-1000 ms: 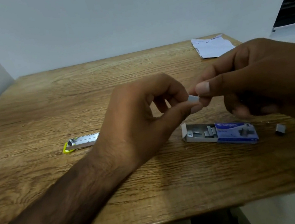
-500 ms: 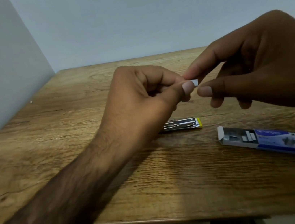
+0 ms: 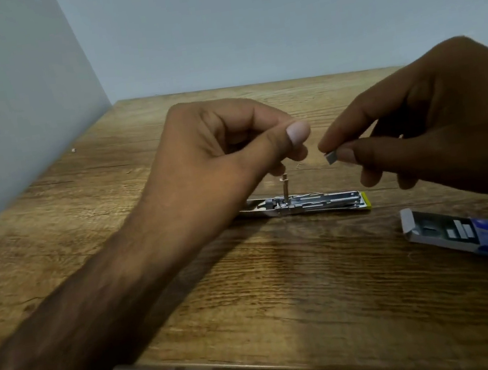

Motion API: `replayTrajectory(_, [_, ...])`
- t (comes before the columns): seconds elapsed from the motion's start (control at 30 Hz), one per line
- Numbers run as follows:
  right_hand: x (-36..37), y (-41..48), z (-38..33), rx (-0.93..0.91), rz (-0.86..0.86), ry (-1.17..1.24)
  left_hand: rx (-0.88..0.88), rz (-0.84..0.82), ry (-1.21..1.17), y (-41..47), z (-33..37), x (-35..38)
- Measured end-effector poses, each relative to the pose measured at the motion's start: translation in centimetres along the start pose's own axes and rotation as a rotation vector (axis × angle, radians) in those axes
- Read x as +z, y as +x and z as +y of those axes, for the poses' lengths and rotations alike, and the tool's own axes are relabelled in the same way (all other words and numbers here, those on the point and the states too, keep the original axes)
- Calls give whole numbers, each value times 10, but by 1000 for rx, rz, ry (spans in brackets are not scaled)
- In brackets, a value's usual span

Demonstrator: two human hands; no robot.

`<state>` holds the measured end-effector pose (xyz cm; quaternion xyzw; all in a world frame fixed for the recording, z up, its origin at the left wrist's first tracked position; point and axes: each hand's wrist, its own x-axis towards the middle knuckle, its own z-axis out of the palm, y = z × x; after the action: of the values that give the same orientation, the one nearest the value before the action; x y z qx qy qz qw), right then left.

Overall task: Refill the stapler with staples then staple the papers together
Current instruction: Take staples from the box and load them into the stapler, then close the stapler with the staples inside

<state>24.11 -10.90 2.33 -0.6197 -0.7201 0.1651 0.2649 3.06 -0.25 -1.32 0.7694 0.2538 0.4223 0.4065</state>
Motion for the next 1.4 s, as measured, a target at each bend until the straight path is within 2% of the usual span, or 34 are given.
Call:
replayTrajectory(0.03, [1,11,-13,-10,-48,23,10,9,25,-1,-2,-2])
replayTrajectory(0.07, [7,22,-14,-31,-10,16,21,14,60,-2,-4,-4])
replayTrajectory(0.1, [10,18,-16,25,-12,36,34,8,107,-2,-6,-6])
replayTrajectory(0.2, [10,27,-1,-55,50,268,82,-49,330,-4,-10,-5])
replayTrajectory(0.3, [10,36,4,-36,73,437,152,-40,472,-4,-11,6])
replayTrajectory(0.63, [18,35,12,-26,84,518,182,25,309,-4,-15,8])
replayTrajectory(0.73, [17,33,8,-67,103,454,151,35,255,0,-12,8])
replayTrajectory(0.87, [18,30,5,-168,186,215,84,-2,185,6,-11,6])
replayTrajectory(1.0, [18,31,4,-206,171,115,39,-14,141,6,-13,4])
replayTrajectory(1.13, [12,39,1,-228,97,-58,42,-28,131,6,-15,1])
replayTrajectory(1.23, [8,45,0,-217,-9,-70,-8,-57,203,3,-22,-7])
replayTrajectory(1.4, [20,47,8,-148,-176,-58,-96,-298,476,-5,-31,-11])
